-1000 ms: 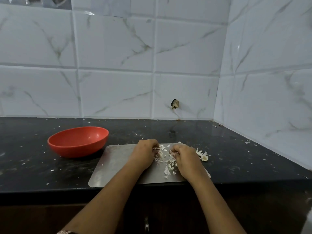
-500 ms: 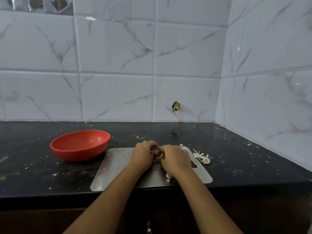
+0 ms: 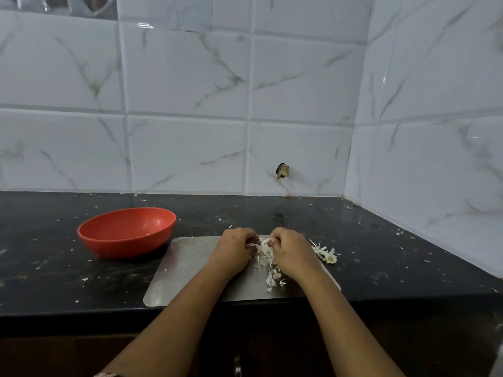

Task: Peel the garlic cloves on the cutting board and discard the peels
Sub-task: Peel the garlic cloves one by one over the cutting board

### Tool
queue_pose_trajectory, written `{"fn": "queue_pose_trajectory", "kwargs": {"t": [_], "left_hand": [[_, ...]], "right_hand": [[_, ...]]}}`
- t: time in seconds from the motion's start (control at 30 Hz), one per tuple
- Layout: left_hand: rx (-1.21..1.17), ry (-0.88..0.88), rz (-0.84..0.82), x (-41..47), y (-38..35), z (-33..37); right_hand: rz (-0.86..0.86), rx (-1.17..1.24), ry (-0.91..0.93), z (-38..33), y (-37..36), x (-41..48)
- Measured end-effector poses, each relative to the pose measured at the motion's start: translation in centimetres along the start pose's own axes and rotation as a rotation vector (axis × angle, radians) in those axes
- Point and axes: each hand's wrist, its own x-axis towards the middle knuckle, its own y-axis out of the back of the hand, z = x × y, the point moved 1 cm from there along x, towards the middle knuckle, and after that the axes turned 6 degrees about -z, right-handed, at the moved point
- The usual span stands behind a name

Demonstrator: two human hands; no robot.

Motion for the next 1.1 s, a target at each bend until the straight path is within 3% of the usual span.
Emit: {"fn": "queue_pose_trajectory", "kwargs": {"t": [0.13, 0.47, 0.73, 1.0, 1.1], "left_hand": [[0.015, 0.006, 0.07, 0.0, 0.7, 0.3], [0.08, 0.1, -0.022, -0.7, 1.6, 0.5], [0.113, 0.155, 0.031, -1.8, 3.0, 0.4], [0.037, 0.179, -0.021, -2.9, 3.8, -0.3], [0.038, 0.174, -0.021, -3.5, 4.5, -0.4]], "right_hand": [[0.023, -0.01, -0.024, 0.1, 0.0, -0.4], [0.113, 0.133, -0.072, -0.5, 0.5, -1.0], [-0.011, 0.214, -0.026, -1.1, 0.1, -0.9], [-0.223, -0.184, 0.012, -2.9, 0.2, -0.4], [-0.148, -0.101, -0.03, -2.2, 0.4, -0.5]]}}
